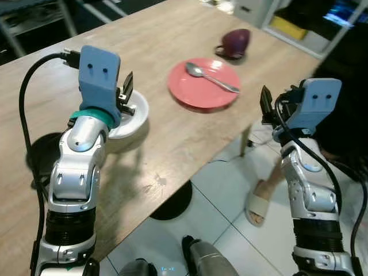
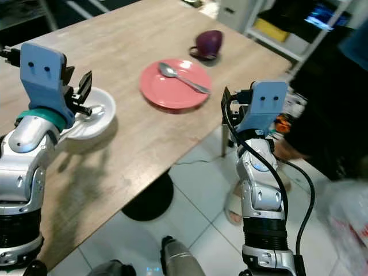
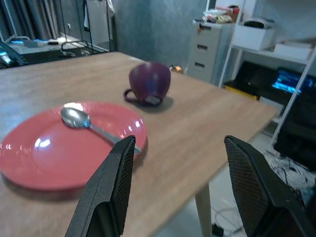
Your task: Setting the table
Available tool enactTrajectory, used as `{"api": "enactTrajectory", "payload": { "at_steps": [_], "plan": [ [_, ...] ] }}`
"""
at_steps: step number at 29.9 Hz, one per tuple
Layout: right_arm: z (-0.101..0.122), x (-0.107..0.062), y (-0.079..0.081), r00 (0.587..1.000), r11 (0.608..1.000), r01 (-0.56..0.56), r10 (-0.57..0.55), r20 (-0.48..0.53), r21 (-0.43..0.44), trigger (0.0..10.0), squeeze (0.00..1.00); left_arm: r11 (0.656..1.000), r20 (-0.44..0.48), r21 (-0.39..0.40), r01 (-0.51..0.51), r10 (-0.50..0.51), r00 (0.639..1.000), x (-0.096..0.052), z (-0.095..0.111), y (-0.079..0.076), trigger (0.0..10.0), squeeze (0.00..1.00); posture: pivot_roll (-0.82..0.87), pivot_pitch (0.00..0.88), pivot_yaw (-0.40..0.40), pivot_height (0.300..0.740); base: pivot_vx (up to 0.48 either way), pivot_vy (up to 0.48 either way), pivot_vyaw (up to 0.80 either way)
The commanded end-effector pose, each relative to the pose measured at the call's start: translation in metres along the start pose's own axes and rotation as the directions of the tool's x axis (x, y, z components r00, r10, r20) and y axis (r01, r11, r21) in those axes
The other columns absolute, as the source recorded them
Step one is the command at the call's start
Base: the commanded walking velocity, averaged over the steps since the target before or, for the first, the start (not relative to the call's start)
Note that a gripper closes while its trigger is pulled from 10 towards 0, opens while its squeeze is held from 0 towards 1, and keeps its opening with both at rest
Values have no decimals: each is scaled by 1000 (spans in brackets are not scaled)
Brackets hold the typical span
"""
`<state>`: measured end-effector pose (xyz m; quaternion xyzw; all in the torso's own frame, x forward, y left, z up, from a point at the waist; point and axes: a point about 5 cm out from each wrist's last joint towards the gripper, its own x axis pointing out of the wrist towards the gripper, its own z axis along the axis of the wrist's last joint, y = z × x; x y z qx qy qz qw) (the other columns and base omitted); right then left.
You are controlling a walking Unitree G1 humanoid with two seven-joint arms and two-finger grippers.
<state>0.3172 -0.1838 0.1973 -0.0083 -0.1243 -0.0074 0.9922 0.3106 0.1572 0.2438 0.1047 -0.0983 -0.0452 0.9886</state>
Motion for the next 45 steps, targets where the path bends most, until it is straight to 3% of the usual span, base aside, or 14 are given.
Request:
{"api": "enactTrajectory", "payload": {
  "at_steps": [1, 45],
  "plan": [
    [-5, -2, -2, 1000, 1000, 9, -9, -17, 6, 10000, 0, 1000, -20, -4, 7, -7, 1000, -1, -4, -2, 10000, 0, -105, 84, 55, 740, 0, 0, -800],
    [-6, -4, 2, 1000, 1000, -1, 1, -18, 5, 10000, 0, 999, -12, -20, 27, -27, 1000, 0, -2, -6, 10000, 0, -108, 92, 58, 740, 0, 0, -800]
  ]
}}
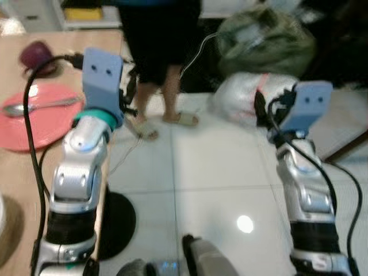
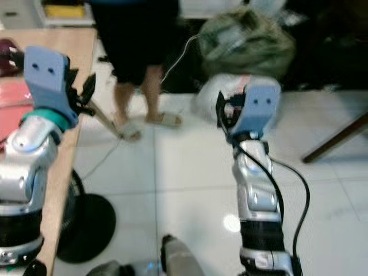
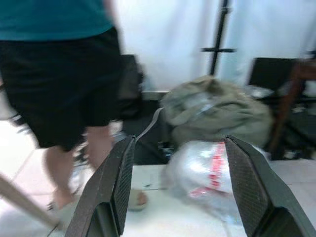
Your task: Setting the table
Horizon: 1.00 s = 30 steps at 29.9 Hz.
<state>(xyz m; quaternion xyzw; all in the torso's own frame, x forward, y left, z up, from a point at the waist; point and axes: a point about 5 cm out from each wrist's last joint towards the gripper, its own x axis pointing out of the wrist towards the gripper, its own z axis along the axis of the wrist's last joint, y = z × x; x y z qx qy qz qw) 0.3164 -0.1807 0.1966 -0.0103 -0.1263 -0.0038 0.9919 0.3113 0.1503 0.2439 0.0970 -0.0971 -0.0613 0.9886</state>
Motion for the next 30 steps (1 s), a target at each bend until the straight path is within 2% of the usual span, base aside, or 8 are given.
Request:
{"api": "enactTrajectory", "payload": {
  "at_steps": [1, 30],
  "plan": [
    [-6, -3, 0, 1000, 1000, 7, -7, -22, 8, 10000, 0, 1000, -14, -2, -3, 3, 1000, -1, -4, 1, 10000, 0, -108, 92, 58, 740, 0, 0, -800],
    [-5, 0, 2, 1000, 1000, 0, 0, -15, 9, 10000, 0, 1000, -17, -10, -1, 1, 1000, 0, -6, 1, 10000, 0, -108, 75, 61, 740, 0, 0, -800]
  ]
}}
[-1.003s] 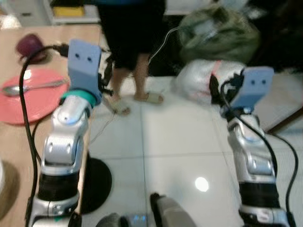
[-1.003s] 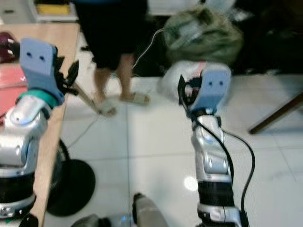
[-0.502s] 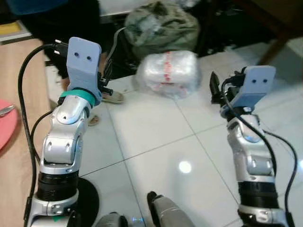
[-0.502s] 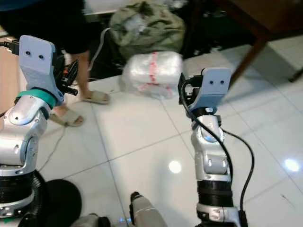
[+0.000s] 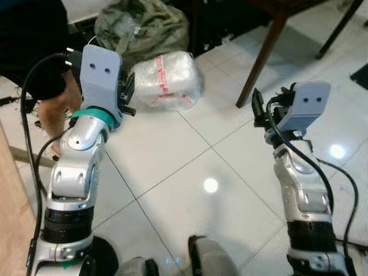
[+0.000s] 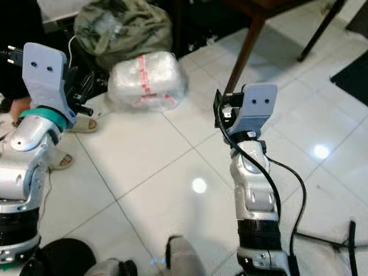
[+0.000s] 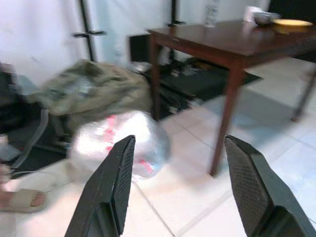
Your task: Setting the table
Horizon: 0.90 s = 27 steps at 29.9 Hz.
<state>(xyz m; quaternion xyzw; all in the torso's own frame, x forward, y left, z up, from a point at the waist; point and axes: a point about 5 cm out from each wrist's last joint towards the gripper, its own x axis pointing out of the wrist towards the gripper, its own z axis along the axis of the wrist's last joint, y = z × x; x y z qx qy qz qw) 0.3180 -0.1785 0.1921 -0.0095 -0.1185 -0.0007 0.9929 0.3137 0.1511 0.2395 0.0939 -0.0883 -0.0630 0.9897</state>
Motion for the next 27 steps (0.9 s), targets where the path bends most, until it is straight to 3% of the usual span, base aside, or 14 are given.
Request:
{"api": "enactTrajectory", "payload": {
  "at_steps": [1, 12, 18, 20, 26, 27],
  "plan": [
    [0, -1, 0, 1000, 1000, 6, -6, 2, 6, 10000, 0, 1000, -1, -4, -5, 5, 1000, -1, -1, 1, 10000, 0, -109, 73, 62, 740, 0, 0, -800],
    [0, 0, 1, 1000, 1000, 2, -2, 5, 7, 10000, 0, 1000, -9, -9, -9, 9, 1000, 0, -4, 3, 10000, 0, -108, 65, 60, 740, 0, 0, -800],
    [-5, 0, 7, 1000, 1000, -14, 15, -11, 13, 10000, 0, 998, -46, -31, -49, 48, 998, 0, -15, 12, 10000, 0, -108, 66, 46, 740, 0, 0, -800],
    [-14, 1, 18, 998, 999, -45, 45, -40, 19, 10000, 0, 997, -89, -31, -72, 69, 994, 2, -29, 19, 10000, 0, -104, 68, 30, 740, 0, 0, -800],
    [-24, 1, 27, 995, 997, -71, 73, -69, 24, 10000, 0, 995, -144, -46, -85, 78, 987, 11, -44, 21, 10000, 0, -94, 64, 14, 740, 0, 0, -800],
    [-30, 2, 38, 992, 995, -95, 98, -83, 30, 10000, 0, 989, -217, -3, -149, 145, 965, 22, -65, 27, 10000, 0, -101, 58, 16, 740, 0, 0, -800]
  ]
}}
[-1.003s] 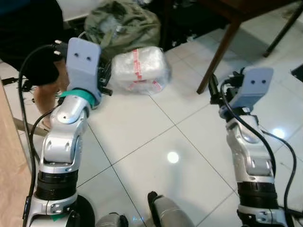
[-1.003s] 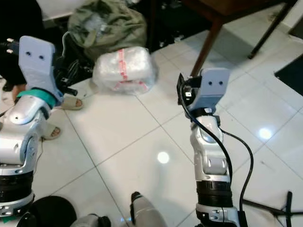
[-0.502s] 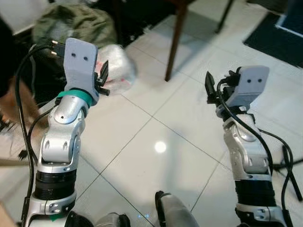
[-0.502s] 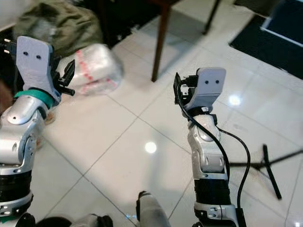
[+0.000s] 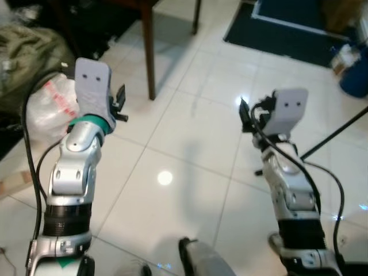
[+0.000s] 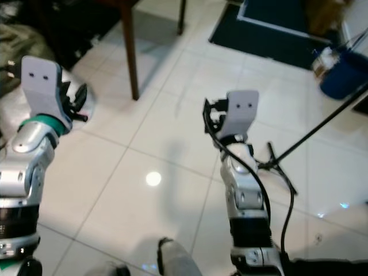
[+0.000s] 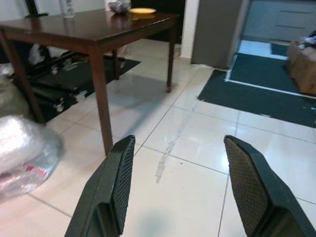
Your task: Setting the table
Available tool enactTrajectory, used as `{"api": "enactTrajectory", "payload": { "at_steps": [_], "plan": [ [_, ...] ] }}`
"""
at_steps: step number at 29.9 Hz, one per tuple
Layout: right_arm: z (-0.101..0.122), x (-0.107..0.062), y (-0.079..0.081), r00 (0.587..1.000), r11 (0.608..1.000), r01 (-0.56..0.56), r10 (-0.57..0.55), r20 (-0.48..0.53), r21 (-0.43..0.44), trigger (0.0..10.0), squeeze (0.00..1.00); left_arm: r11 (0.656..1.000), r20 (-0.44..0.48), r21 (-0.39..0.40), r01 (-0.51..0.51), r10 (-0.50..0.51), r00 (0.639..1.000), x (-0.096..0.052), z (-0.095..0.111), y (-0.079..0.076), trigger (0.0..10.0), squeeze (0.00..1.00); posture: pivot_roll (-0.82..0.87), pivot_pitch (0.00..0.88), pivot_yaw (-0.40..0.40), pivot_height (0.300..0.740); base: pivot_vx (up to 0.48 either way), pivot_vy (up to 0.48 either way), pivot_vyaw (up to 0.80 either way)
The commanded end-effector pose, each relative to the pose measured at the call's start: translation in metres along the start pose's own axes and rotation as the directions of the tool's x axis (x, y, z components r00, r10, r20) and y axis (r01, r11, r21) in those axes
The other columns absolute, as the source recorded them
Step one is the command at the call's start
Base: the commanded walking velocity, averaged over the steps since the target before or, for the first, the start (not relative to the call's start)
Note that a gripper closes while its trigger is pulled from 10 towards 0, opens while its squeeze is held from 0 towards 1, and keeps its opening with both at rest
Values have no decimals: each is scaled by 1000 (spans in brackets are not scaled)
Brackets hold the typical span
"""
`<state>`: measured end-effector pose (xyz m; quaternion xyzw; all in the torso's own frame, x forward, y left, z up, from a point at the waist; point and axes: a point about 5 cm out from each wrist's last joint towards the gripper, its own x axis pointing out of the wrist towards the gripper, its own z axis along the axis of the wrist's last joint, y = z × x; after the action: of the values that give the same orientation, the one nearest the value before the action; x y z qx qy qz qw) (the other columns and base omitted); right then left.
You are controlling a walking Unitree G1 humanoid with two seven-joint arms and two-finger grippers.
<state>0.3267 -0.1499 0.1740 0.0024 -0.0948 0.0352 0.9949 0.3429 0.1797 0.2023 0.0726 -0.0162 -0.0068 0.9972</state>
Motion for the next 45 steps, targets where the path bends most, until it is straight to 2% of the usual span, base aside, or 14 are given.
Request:
{"api": "enactTrajectory", "payload": {
  "at_steps": [1, 2, 4, 6, 9, 14, 17, 22, 27, 29, 36, 45],
  "plan": [
    [-11, -1, 9, 999, 1000, -27, 27, -39, -5, 10000, 0, 999, -63, 25, -49, 50, 997, 7, -17, 4, 10000, 0, -101, 58, 16, 740, 0, 0, -800],
    [-11, -1, 9, 999, 1000, -27, 27, -39, -5, 10000, 0, 999, -63, 25, -49, 50, 997, 7, -17, 4, 10000, 0, -101, 58, 16, 740, 0, 0, -800],
    [-11, -1, 14, 999, 999, -37, 37, -32, 2, 10000, 0, 990, -75, 67, -123, 128, 989, 12, -32, 8, 10000, 0, -106, 57, 16, 740, 0, 0, -791],
    [-11, -1, 15, 999, 999, -37, 37, -28, 3, 10000, 0, 987, -68, 62, -151, 155, 986, 11, -39, 8, 10000, 0, -108, 57, 17, 740, 0, 0, -606],
    [-15, -4, 17, 998, 999, -50, 50, -25, -18, 10000, 0, 981, -75, 21, -193, 194, 978, 2, -57, 2, 10000, 0, -120, 59, 19, 740, 0, 0, -138],
    [-17, -6, 18, 998, 998, -55, 55, -23, -24, 10000, 0, 982, -88, -42, -183, 179, 980, -12, -68, 0, 10000, 0, -124, 61, 8, 740, 0, 0, 0],
    [-17, -6, 18, 998, 998, -55, 55, -23, -24, 10000, 0, 982, -88, -42, -183, 179, 980, -12, -68, 0, 10000, 0, -124, 61, 8, 740, 0, 0, 0],
    [-25, -7, 14, 999, 998, -44, 43, -31, -39, 10000, 0, 974, -77, -13, -226, 224, 971, -27, -84, 12, 10000, 0, -129, 58, 1, 740, 0, 0, 0],
    [-28, -8, 12, 999, 998, -40, 39, -35, -39, 10000, 0, 968, -41, -1, -249, 249, 968, -33, -84, 16, 10000, 0, -126, 57, -2, 740, 0, 0, 0],
    [-29, -8, 12, 998, 999, -45, 44, -40, -31, 10000, 0, 966, -5, 10, -260, 260, 966, -36, -77, 21, 10000, 0, -122, 53, -10, 740, 0, 0, 0],
    [-31, -5, 15, 997, 998, -61, 60, -40, -23, 10000, 0, 960, 48, 19, -279, 278, 959, -36, -67, 31, 10000, 0, -116, 49, -19, 740, 0, 0, 0],
    [-30, -3, 15, 997, 997, -66, 65, -36, -24, 10000, 0, 975, 82, 16, -224, 222, 972, -36, -63, 16, 10000, 0, -115, 50, -25, 740, 344, 0, 0]
  ]
}}
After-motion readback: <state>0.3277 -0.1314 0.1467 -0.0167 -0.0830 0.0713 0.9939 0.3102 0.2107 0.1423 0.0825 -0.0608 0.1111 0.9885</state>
